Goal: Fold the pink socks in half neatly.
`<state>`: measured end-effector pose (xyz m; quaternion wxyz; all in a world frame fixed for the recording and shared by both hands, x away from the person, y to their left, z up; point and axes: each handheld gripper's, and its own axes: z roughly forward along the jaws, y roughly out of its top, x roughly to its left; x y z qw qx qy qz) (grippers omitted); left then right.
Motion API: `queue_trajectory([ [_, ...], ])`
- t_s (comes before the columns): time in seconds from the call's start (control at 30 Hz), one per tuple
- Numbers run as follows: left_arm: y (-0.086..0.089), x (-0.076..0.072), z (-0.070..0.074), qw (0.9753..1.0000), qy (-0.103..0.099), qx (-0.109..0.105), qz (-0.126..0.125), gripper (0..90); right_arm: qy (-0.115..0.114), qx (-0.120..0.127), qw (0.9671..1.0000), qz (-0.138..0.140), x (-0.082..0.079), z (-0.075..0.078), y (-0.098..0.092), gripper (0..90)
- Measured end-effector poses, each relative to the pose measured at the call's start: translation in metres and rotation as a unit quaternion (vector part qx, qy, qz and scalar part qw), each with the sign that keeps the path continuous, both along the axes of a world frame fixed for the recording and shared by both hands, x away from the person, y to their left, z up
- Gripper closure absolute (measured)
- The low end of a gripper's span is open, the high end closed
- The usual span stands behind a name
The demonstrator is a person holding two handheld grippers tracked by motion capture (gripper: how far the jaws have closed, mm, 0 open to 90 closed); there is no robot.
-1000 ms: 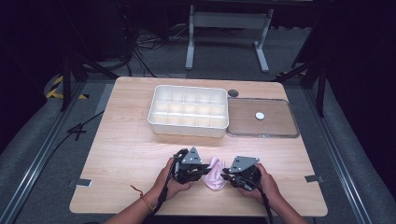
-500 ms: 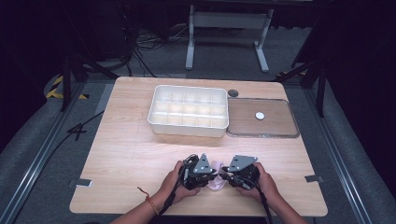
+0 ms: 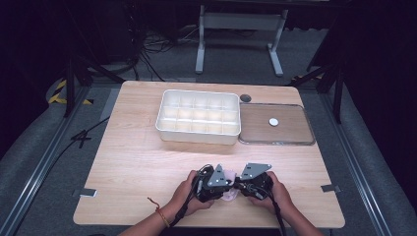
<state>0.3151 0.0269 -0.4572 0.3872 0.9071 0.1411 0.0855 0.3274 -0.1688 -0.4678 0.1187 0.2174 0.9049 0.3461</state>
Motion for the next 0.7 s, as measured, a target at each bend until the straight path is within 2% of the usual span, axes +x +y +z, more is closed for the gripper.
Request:
queue_trajectory([
  [0.17,0.0,0.001,-0.003,0.9999,0.0,0.012,0.003,79.8,0.003,0.002,1.0,-0.002,0.001,0.0,-0.001,75.4],
  [0.27,-0.001,0.001,-0.005,0.9998,-0.002,0.019,0.001,80.0,0.009,0.007,0.9999,-0.003,0.004,0.005,-0.008,73.0],
  [0.3,-0.002,0.0,-0.005,0.9998,-0.005,0.021,0.001,79.9,0.005,0.011,0.9999,-0.006,0.004,0.007,-0.011,73.9],
  [0.4,-0.002,0.001,-0.005,0.9997,-0.002,0.022,0.001,79.6,-0.016,0.042,0.9988,-0.022,0.003,0.018,-0.02,74.4],
  [0.43,-0.002,0.001,-0.005,0.9997,-0.002,0.022,0.001,79.5,-0.016,0.042,0.9988,-0.022,0.003,0.018,-0.02,74.4],
  [0.5,-0.002,0.001,-0.006,0.9998,-0.001,0.022,0.001,79.2,-0.031,0.073,0.9963,-0.032,0.003,0.026,-0.023,74.2],
  [0.53,-0.003,0.001,-0.006,0.9998,0.0,0.022,0.003,78.5,-0.033,0.104,0.9937,-0.028,0.002,0.031,-0.02,71.4],
  [0.6,-0.004,0.001,-0.007,0.9998,-0.003,0.021,0.002,78.3,-0.035,0.102,0.9938,-0.027,0.001,0.031,-0.017,70.0],
  [0.63,-0.004,0.001,-0.006,0.9997,-0.008,0.022,0.001,78.1,-0.039,0.093,0.9946,-0.025,0.002,0.03,-0.013,70.2],
  [0.7,-0.004,0.0,-0.007,0.9998,-0.001,0.018,0.003,77.6,-0.032,0.075,0.9965,-0.022,0.004,0.026,-0.005,68.7],
])
